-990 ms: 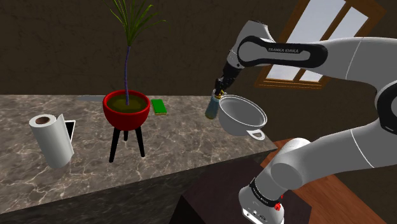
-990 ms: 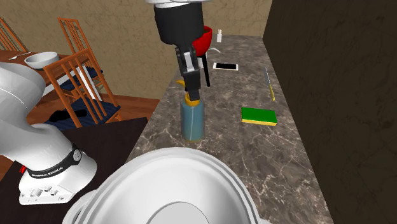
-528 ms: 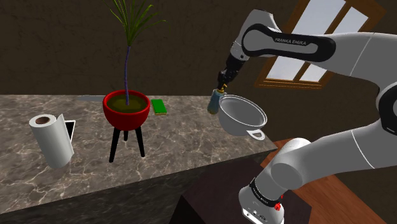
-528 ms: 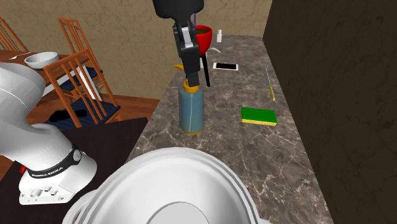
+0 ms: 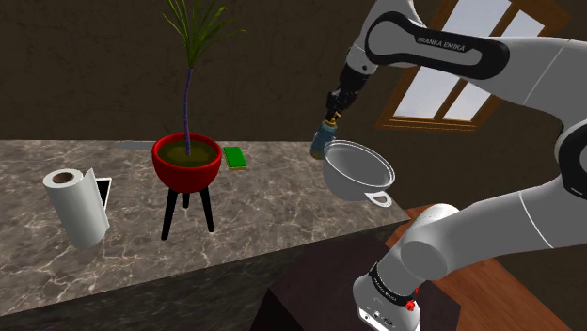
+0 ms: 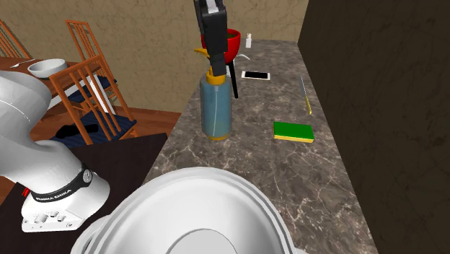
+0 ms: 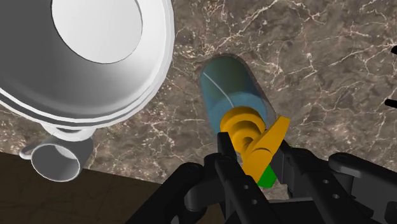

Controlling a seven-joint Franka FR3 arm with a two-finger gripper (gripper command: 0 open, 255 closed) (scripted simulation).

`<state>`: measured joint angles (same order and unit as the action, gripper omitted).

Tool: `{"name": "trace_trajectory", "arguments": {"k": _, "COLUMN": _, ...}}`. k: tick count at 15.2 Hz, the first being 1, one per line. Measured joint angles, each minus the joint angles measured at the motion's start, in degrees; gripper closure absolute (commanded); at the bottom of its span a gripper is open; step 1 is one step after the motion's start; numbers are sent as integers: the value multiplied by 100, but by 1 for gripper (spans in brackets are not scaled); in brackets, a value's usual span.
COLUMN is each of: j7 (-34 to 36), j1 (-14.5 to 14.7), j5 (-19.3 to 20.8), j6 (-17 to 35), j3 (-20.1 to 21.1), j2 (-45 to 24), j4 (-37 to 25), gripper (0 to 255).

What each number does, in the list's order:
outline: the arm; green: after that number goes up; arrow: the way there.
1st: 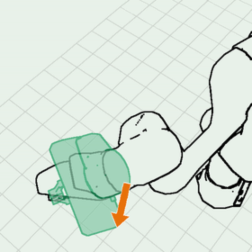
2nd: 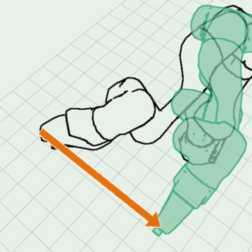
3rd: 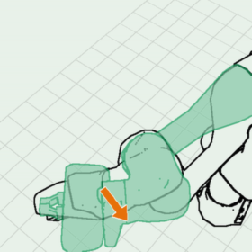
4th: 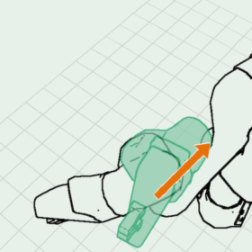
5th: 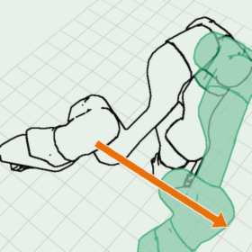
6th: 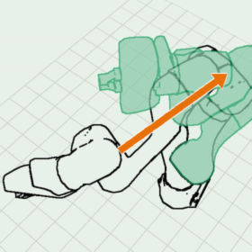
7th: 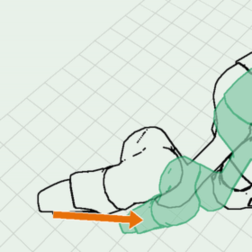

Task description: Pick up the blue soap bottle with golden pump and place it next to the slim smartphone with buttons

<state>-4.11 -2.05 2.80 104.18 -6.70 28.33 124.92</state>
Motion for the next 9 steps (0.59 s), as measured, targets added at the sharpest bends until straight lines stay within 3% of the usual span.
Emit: {"name": "trace_trajectory", "arguments": {"k": 9, "j7": -9, "j1": 14, "j5": -23, "j6": -683, "j3": 17, "j2": -116, "j4": -798, "gripper": 255}}
